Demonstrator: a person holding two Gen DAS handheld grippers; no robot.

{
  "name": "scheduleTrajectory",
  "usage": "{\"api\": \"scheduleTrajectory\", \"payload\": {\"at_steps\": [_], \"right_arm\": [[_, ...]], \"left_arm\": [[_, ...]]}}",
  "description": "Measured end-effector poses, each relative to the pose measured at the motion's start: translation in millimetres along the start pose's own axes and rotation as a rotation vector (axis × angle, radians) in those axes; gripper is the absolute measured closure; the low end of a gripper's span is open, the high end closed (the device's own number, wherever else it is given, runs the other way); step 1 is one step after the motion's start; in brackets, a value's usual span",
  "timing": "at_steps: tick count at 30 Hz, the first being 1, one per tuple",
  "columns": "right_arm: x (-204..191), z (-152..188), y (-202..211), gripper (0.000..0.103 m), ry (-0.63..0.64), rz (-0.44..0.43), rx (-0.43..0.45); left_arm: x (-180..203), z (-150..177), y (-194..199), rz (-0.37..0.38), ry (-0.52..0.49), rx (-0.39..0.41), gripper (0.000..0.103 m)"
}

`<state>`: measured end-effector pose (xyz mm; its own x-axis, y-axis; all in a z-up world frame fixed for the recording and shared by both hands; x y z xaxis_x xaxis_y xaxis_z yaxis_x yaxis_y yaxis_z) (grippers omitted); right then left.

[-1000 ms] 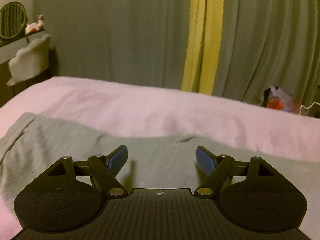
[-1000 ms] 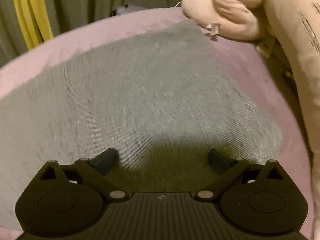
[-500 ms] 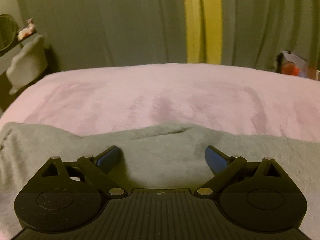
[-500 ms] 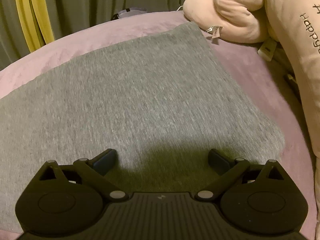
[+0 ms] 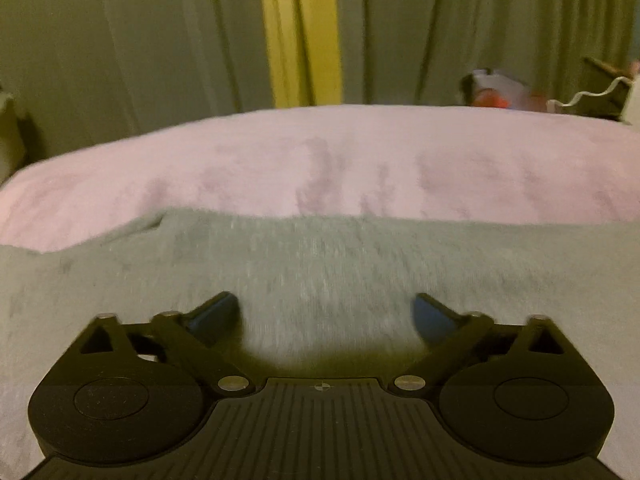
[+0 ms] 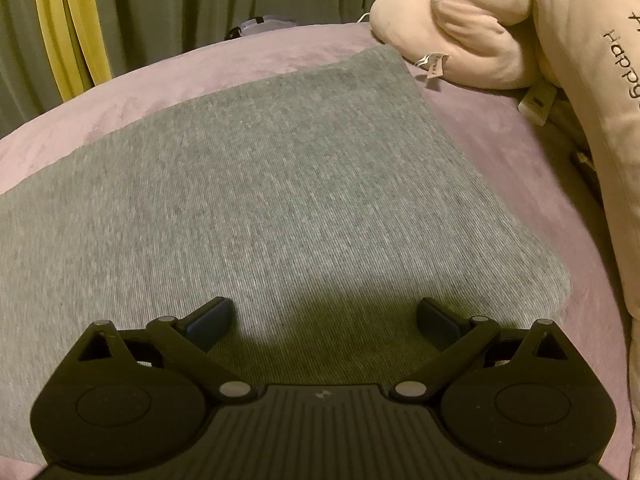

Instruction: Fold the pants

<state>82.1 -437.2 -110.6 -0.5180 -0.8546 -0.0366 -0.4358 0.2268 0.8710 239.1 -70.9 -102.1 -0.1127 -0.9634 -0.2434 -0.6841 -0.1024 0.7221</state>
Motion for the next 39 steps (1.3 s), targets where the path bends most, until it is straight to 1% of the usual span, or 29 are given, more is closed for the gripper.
{"api": "scheduleTrajectory", "payload": {"at_steps": [2, 3, 4, 6, 7, 9, 11, 12, 13, 15, 16, 17, 18, 19, 20, 21, 22, 24, 26, 27, 29, 30, 32, 33, 35, 36, 37, 38, 39], "right_arm": [[-0.7, -0.3, -1.0, 0.004, 0.006, 0.001, 0.006], [-1.1, -0.6, -1.6, 0.004, 0.01, 0.002, 0.009], [-1.6, -0.6, -1.9, 0.004, 0.014, 0.003, 0.011], [-2.1, -1.1, -2.3, 0.004, 0.019, 0.004, 0.017], [-2.2, -1.4, -2.3, 0.004, 0.021, 0.004, 0.019], [-4.6, -2.7, 0.1, 0.004, 0.038, 0.022, 0.025], [-18.3, -6.3, 8.4, 0.004, 0.105, 0.056, 0.055], [-32.4, -8.8, 15.0, 0.004, 0.151, 0.036, 0.083], [-46.1, -10.7, 21.3, 0.004, 0.195, 0.01, 0.109], [-77.8, -15.5, 35.1, 0.004, 0.276, -0.025, 0.169], [-91.7, -17.3, 39.1, 0.004, 0.261, -0.067, 0.168], [-105.7, -17.9, 41.2, 0.004, 0.209, -0.142, 0.147], [-121.2, -17.3, 42.1, 0.007, 0.145, -0.236, 0.116], [-140.6, -14.5, 40.5, 0.023, 0.092, -0.321, 0.077], [-158.2, -10.9, 37.4, 0.036, 0.084, -0.354, 0.053], [-178.1, -6.1, 32.3, 0.06, 0.11, -0.356, 0.041], [-196.7, -2.0, 27.3, 0.066, 0.152, -0.35, 0.047], [-231.8, 4.1, 15.2, 0.063, 0.236, -0.358, 0.077], [-252.6, -1.9, 2.1, 0.063, 0.333, -0.309, 0.169], [-255.5, -8.7, -2.7, 0.061, 0.343, -0.304, 0.197], [-247.4, -30.4, -18.6, 0.054, 0.27, -0.295, 0.185], [-240.4, -40.6, -22.1, 0.053, 0.224, -0.282, 0.185], [-218.3, -61.6, -21.7, 0.053, 0.147, -0.168, 0.195], [-206.3, -67.1, -16.1, 0.054, 0.105, -0.177, 0.182], [-184.0, -65.8, -4.6, 0.047, 0.077, -0.256, 0.142], [-168.3, -61.2, -2.0, 0.037, 0.092, -0.256, 0.126], [-146.1, -56.5, -2.9, 0.031, 0.114, -0.208, 0.119], [-122.1, -51.5, -8.1, 0.03, 0.129, -0.143, 0.109], [-92.2, -47.5, -13.7, 0.029, 0.114, -0.079, 0.098]], "left_arm": [[-2.2, -10.4, -9.4, -0.011, 0.015, 0.009, 0.0], [-5.6, -15.5, -14.8, -0.021, 0.035, -0.007, 0.0], [-8.7, -17.8, -17.1, -0.012, 0.064, -0.038, 0.0], [-14.2, -21.1, -12.3, 0.003, 0.139, -0.065, 0.0], [-15.4, -19.4, -7.3, 0.013, 0.149, -0.074, 0.0], [-18.2, -10.9, 6.0, 0.033, 0.128, -0.058, 0.0], [-28.4, 8.0, 17.5, 0.02, 0.092, -0.042, 0.0], [-36.8, 22.5, 22.8, 0.002, 0.078, -0.055, 0.0], [-42.3, 31.4, 26.6, 0.004, 0.07, -0.055, 0.0], [-52.9, 47.1, 39.2, 0.007, 0.042, -0.031, 0.0], [-60.0, 56.6, 44.5, -0.014, 0.022, -0.036, 0.0], [-66.3, 65.0, 48.8, -0.025, 0.018, -0.039, 0.0], [-73.2, 72.9, 53.7, -0.034, 0.038, -0.038, 0.0], [-78.9, 78.7, 58.2, -0.031, 0.072, -0.028, 0.0], [-82.3, 84.5, 61.7, -0.025, 0.106, -0.023, 0.0], [-85.0, 89.7, 62.6, -0.025, 0.139, -0.026, 0.0], [-87.4, 94.0, 61.7, -0.038, 0.167, -0.026, 0.0], [-87.2, 94.4, 58.6, -0.064, 0.154, -0.01, 0.0], [-87.3, 91.5, 58.8, -0.084, 0.127, -0.009, 0.0], [-87.8, 91.3, 61.4, -0.082, 0.122, -0.005, 0.0], [-92.3, 92.4, 62.2, -0.097, 0.123, 0.0, 0.0], [-97.8, 93.1, 62.0, -0.115, 0.136, 0.003, 0.0], [-110.1, 93.2, 63.1, -0.137, 0.183, 0.009, 0.0], [-115.6, 92.4, 65.5, -0.145, 0.204, 0.021, 0.0], [-119.5, 92.2, 63.4, -0.146, 0.21, 0.022, 0.0], [-119.4, 94.8, 57.7, -0.142, 0.207, -0.001, 0.0], [-119.6, 96.4, 54.2, -0.138, 0.212, -0.014, 0.0], [-120.3, 97.1, 53.2, -0.14, 0.222, -0.011, 0.0], [-120.7, 95.7, 52.5, -0.144, 0.223, -0.003, 0.0]]}}
Point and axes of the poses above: each gripper's, at about its wrist camera, not at the fingertips, and y roughly against the way its jaws point, x to its right, z to its underside, the point moved 10 cm from there along -y, roughly the way its jaws point, and after that the axes turned 9 degrees about -y, right-handed, at the moved point
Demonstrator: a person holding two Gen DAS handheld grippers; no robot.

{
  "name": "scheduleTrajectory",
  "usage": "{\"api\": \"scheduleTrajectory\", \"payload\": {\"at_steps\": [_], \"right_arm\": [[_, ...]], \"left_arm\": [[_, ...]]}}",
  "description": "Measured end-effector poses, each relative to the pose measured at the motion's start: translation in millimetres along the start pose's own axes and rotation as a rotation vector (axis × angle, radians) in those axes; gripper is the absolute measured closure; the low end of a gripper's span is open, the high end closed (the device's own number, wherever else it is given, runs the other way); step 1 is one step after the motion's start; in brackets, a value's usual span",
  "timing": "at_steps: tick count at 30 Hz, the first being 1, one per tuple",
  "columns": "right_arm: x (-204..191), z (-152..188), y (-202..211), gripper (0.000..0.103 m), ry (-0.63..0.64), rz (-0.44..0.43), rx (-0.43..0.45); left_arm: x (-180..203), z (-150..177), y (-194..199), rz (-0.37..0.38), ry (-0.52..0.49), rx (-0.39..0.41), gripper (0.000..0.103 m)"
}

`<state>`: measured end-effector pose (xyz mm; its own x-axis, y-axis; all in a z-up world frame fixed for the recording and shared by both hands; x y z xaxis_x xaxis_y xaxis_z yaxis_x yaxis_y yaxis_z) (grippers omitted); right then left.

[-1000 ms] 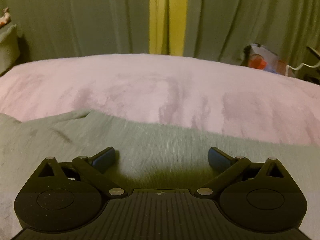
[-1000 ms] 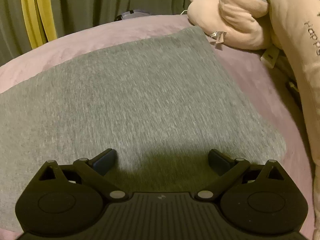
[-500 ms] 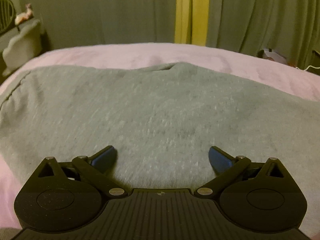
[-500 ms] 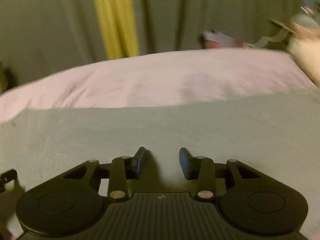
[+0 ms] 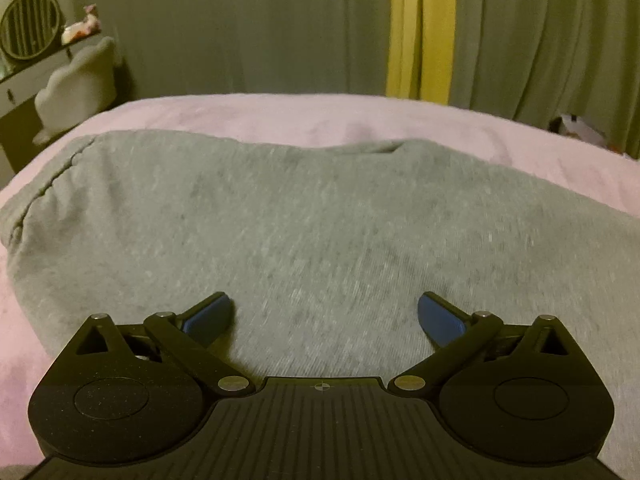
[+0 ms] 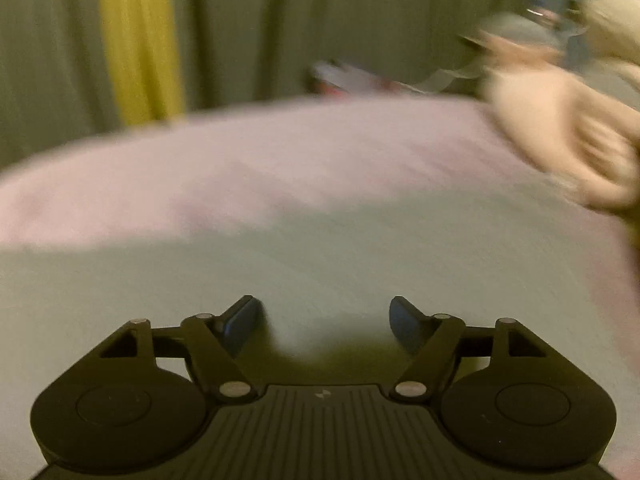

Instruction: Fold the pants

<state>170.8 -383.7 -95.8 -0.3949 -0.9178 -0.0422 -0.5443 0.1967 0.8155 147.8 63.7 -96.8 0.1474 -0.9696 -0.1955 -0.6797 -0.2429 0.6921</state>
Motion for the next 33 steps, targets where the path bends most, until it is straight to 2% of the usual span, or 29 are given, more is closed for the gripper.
{"api": "scheduleTrajectory", "payload": {"at_steps": [2, 3, 5, 8, 11, 14, 16, 20, 22, 26, 27, 28, 30, 32, 33], "right_arm": [[60.0, 11.0, 10.3, 0.029, -0.134, 0.036, 0.024], [85.6, 14.4, 20.7, 0.032, -0.198, 0.074, 0.038], [137.6, 25.4, 50.7, 0.033, -0.297, 0.22, 0.066], [182.1, 52.1, 92.0, 0.033, -0.511, 0.162, 0.121], [214.2, 88.2, 109.1, 0.03, -0.655, 0.161, 0.096], [225.3, 109.8, 103.8, 0.028, -0.78, 0.042, 0.048], [225.1, 111.0, 104.3, 0.021, -0.851, -0.031, 0.09], [220.2, 102.2, 95.2, 0.019, -0.95, -0.153, 0.103], [219.6, 99.6, 92.1, 0.019, -0.951, -0.135, 0.105], [210.3, 81.3, 82.6, 0.02, -0.912, -0.126, 0.095], [209.6, 77.8, 78.5, 0.031, -0.903, -0.133, 0.093], [209.2, 75.8, 76.6, 0.054, -0.902, -0.131, 0.092], [209.3, 78.8, 72.2, 0.077, -0.926, -0.154, 0.066], [212.9, 79.5, 67.7, 0.077, -0.984, -0.178, 0.068], [213.0, 80.2, 69.1, 0.073, -0.999, -0.191, 0.074]], "left_arm": [[2.1, -1.6, 1.1, -0.014, -0.022, 0.011, 0.0], [2.9, -1.1, 1.4, -0.019, -0.031, 0.018, 0.0], [3.4, -1.1, 1.0, -0.024, -0.034, 0.024, 0.0], [2.4, 0.8, 1.6, -0.025, -0.002, 0.016, 0.0], [3.0, 1.5, 1.5, -0.033, 0.003, 0.02, 0.0], [2.9, 2.0, 3.6, -0.039, 0.0, 0.009, 0.0], [1.0, 2.1, 7.3, -0.036, 0.002, -0.004, 0.0], [-13.7, 2.4, 17.0, -0.077, 0.027, -0.025, 0.0], [-27.6, -0.2, 24.0, -0.115, 0.051, -0.015, 0.0], [-55.3, -6.7, 36.7, -0.125, 0.139, 0.014, 0.0], [-61.6, -7.6, 39.4, -0.13, 0.159, 0.021, 0.0], [-70.0, -8.6, 42.2, -0.142, 0.182, 0.03, 0.0], [-82.8, -10.0, 45.2, -0.17, 0.212, 0.049, 0.0], [-91.5, -8.5, 43.1, -0.188, 0.241, 0.047, 0.0], [-94.7, -6.6, 40.0, -0.186, 0.257, 0.034, 0.0]]}}
Point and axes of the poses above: each gripper's, at about its wrist camera, not at the fingertips, and y roughly against the way its jaws point, x to its right, z to its underside, the point moved 10 cm from there along -y, roughly the way its jaws point, and after that the axes turned 9 degrees about -y, right-handed, at the moved point
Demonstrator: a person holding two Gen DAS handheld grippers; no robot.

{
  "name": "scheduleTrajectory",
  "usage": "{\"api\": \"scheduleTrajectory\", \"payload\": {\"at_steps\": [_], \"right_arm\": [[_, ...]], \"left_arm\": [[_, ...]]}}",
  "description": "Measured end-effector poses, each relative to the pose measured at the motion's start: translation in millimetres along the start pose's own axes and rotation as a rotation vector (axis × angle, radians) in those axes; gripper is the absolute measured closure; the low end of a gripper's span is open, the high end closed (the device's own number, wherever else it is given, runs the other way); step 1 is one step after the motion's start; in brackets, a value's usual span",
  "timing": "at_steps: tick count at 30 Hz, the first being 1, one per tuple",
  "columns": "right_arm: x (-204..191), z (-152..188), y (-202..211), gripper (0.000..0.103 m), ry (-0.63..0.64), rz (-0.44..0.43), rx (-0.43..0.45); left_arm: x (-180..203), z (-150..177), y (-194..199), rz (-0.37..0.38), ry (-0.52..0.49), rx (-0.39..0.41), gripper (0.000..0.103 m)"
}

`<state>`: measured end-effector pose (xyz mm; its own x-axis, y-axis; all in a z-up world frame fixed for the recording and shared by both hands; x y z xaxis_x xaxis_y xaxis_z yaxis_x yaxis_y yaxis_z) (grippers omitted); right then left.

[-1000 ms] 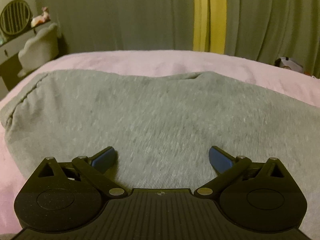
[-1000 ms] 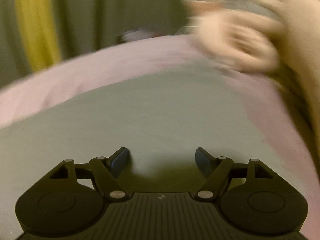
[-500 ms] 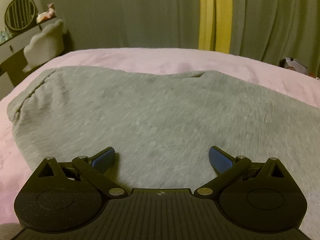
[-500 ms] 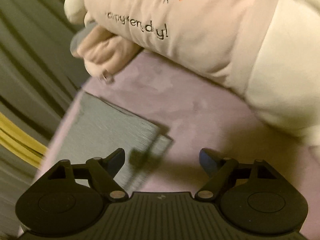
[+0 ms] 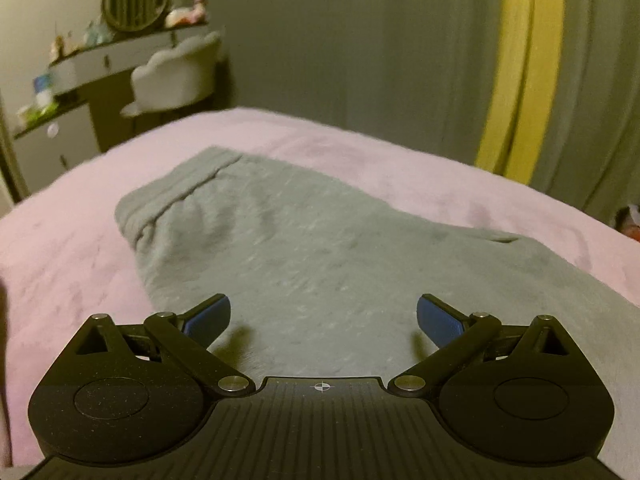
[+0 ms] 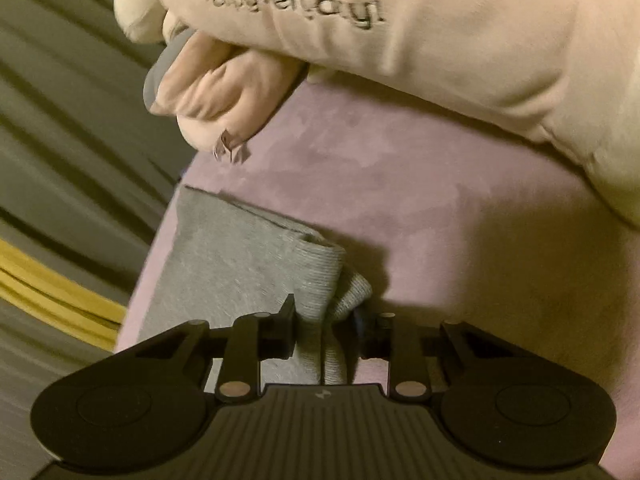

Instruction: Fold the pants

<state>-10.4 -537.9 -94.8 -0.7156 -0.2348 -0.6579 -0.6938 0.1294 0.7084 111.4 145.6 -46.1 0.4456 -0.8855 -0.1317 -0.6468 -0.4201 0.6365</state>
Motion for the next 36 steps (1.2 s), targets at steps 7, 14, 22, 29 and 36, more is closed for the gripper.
{"api": "scheduleTrajectory", "payload": {"at_steps": [7, 14, 22, 29, 36], "right_arm": [[-14.9, 5.8, -2.2, 0.043, 0.043, -0.018, 0.013], [-22.9, 3.2, -7.2, 0.084, 0.168, 0.097, 0.047], [-201.6, 117.4, 59.7, 0.088, 0.883, -0.132, 0.205], [-200.3, 344.0, 17.9, 0.088, 1.325, -0.255, -0.277], [-193.3, 359.1, 12.4, 0.088, 1.305, -0.188, -0.298]], "left_arm": [[4.0, 7.7, -8.0, -0.003, 0.009, -0.04, 0.0], [8.2, 9.7, -7.8, 0.004, -0.02, -0.04, 0.0], [-3.1, -2.7, 5.7, -0.009, -0.01, 0.02, 0.0], [-2.4, 2.1, 0.7, 0.033, 0.033, 0.01, 0.0], [11.9, 6.3, -3.9, 0.095, 0.019, 0.011, 0.0]]}}
Point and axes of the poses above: each gripper's, at about its wrist camera, not at the fingertips, and y roughly against the way its jaws point, x to its right, z to its underside, the point moved 10 cm from there along -y, roughly the way its jaws point, and after that the axes turned 9 degrees about -y, right-handed, at the moved point
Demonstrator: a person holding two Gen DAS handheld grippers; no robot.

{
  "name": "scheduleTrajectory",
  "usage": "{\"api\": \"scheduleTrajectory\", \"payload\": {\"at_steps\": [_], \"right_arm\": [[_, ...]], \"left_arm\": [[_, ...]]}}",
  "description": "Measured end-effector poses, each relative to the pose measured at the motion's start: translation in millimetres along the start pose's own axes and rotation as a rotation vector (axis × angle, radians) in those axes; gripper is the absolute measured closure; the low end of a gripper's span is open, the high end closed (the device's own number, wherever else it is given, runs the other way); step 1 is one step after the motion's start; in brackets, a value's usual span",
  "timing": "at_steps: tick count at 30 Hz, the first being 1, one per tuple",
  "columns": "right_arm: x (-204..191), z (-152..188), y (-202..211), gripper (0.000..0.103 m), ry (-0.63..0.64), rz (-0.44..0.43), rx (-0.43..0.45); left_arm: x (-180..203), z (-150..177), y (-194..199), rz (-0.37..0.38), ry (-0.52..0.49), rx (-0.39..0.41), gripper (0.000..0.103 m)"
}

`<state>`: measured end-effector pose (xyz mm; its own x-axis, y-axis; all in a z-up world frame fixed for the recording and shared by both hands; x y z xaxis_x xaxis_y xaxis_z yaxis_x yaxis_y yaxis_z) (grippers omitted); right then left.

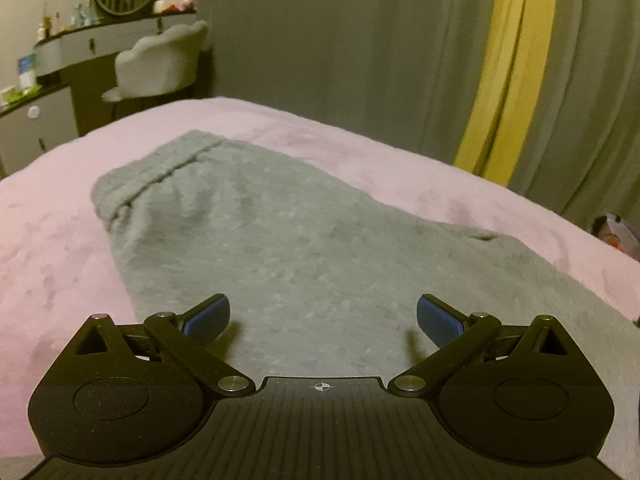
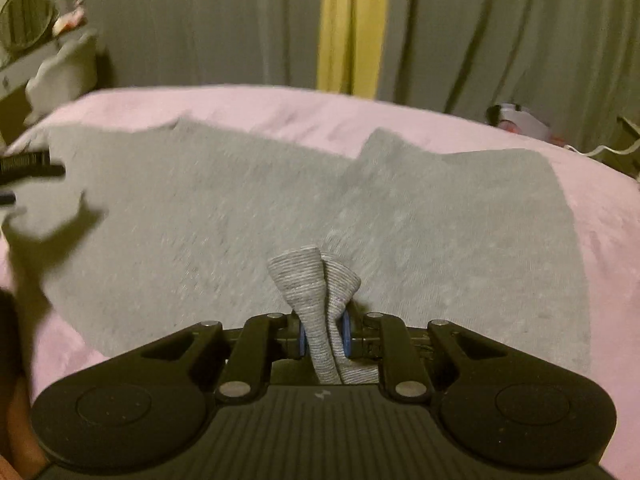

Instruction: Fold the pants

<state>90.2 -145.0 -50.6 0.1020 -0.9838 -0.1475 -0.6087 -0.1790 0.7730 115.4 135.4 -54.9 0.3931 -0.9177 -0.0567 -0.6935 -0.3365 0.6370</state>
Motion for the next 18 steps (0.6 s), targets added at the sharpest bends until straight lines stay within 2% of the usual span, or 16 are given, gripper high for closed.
{"api": "scheduleTrajectory", "payload": {"at_steps": [3, 6, 8, 9, 11, 12, 14, 15, 16, 18], "right_arm": [[6.4, -14.1, 23.8, 0.088, -0.078, -0.007, 0.078], [-4.7, -22.7, 45.5, 0.088, -0.125, -0.095, 0.123], [-16.1, -8.9, 37.4, 0.087, -0.085, -0.135, 0.044], [-18.2, 0.4, 29.8, 0.083, -0.06, -0.132, -0.008], [-17.1, 19.7, 12.3, 0.071, -0.051, -0.095, -0.139], [-15.8, 22.4, 10.3, 0.066, -0.078, -0.102, -0.169], [-11.1, 11.8, 24.0, 0.046, -0.173, -0.164, -0.134], [-6.9, 2.6, 31.6, 0.015, -0.229, -0.2, -0.11], [1.5, -7.2, 39.9, 0.004, -0.288, -0.223, -0.067], [25.5, -22.0, 57.5, 0.004, -0.39, -0.244, 0.004]], "left_arm": [[5.6, 3.9, -5.1, 0.009, -0.013, -0.017, 0.0], [9.6, 5.1, -5.1, 0.023, -0.028, -0.017, 0.0], [10.8, 4.9, -3.9, 0.028, -0.033, -0.011, 0.0], [11.7, 4.8, -3.6, 0.029, -0.033, -0.011, 0.0], [11.7, 6.0, -3.2, 0.03, -0.031, -0.015, 0.0], [11.8, 6.1, -3.0, 0.032, -0.029, -0.016, 0.0], [13.3, 5.9, -2.3, 0.041, -0.027, -0.014, 0.0], [14.8, 5.5, -2.0, 0.047, -0.034, -0.012, 0.0], [16.9, 5.5, -2.0, 0.052, -0.042, -0.012, 0.0], [23.2, 6.5, -2.8, 0.063, -0.067, -0.014, 0.0]]}}
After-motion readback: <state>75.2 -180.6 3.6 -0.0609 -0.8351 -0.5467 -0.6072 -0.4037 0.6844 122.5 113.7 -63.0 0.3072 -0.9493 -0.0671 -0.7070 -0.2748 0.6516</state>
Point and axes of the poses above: each gripper's, at about its wrist camera, not at the fingertips, and y roughly against the way its jaws point, x to its right, z to its underside, the point moved 10 cm from there along -y, roughly the way its jaws point, and after that the axes turned 9 degrees about -y, right-handed, at the moved point
